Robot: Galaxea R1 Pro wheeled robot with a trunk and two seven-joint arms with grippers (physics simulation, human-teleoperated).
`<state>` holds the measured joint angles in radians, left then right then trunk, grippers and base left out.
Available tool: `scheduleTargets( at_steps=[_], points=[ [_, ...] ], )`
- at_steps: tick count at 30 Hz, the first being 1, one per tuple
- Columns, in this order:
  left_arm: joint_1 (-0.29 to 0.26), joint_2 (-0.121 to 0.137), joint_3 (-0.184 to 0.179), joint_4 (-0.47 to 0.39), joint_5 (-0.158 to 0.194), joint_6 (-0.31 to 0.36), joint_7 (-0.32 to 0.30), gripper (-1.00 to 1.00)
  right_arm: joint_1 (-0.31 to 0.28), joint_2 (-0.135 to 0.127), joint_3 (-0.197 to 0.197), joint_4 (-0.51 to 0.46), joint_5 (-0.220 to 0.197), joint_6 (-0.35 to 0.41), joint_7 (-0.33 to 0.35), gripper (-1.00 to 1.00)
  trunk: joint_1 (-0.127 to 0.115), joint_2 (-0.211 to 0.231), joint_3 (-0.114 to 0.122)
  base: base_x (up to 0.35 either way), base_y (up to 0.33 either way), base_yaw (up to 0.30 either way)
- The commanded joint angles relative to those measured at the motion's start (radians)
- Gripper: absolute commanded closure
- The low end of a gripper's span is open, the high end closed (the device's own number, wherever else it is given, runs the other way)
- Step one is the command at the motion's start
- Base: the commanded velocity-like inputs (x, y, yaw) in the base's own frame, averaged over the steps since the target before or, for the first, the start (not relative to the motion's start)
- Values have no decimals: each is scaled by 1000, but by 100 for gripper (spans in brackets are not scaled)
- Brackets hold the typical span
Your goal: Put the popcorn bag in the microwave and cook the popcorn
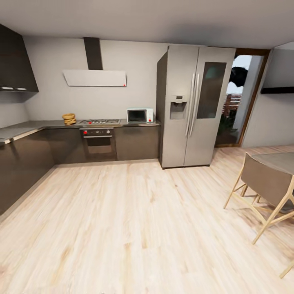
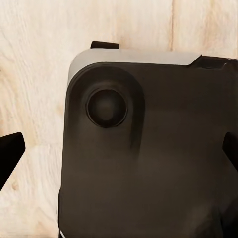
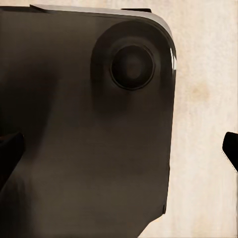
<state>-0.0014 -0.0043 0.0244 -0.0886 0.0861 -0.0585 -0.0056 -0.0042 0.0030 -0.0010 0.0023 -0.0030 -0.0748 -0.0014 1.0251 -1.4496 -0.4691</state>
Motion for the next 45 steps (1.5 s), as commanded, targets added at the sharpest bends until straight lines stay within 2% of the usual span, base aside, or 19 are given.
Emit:
scheduleTargets(
  at_steps=[1, 20, 32, 45],
  points=[
    [0, 0, 2, 0, 9, -2, -1, -100, 0, 0, 1, 1, 0, -3, 0, -100, 0, 0, -1, 0, 0, 270],
    [0, 0, 2, -2, 7, -3, -1, -100, 0, 0, 3, 1, -1, -4, 0, -100, 0, 0, -1, 0, 0, 261],
    [0, 1, 2, -3, 7, -3, -2, -100, 0, -1, 8, 1, 4, -3, 0, -100, 0, 0, -1, 12, 0, 16],
    [0, 3, 2, 0, 7, -2, -2, -100, 0, -1, 9, 1, 5, -3, 0, -100, 0, 0, -1, 296, 0, 0]
  ],
)
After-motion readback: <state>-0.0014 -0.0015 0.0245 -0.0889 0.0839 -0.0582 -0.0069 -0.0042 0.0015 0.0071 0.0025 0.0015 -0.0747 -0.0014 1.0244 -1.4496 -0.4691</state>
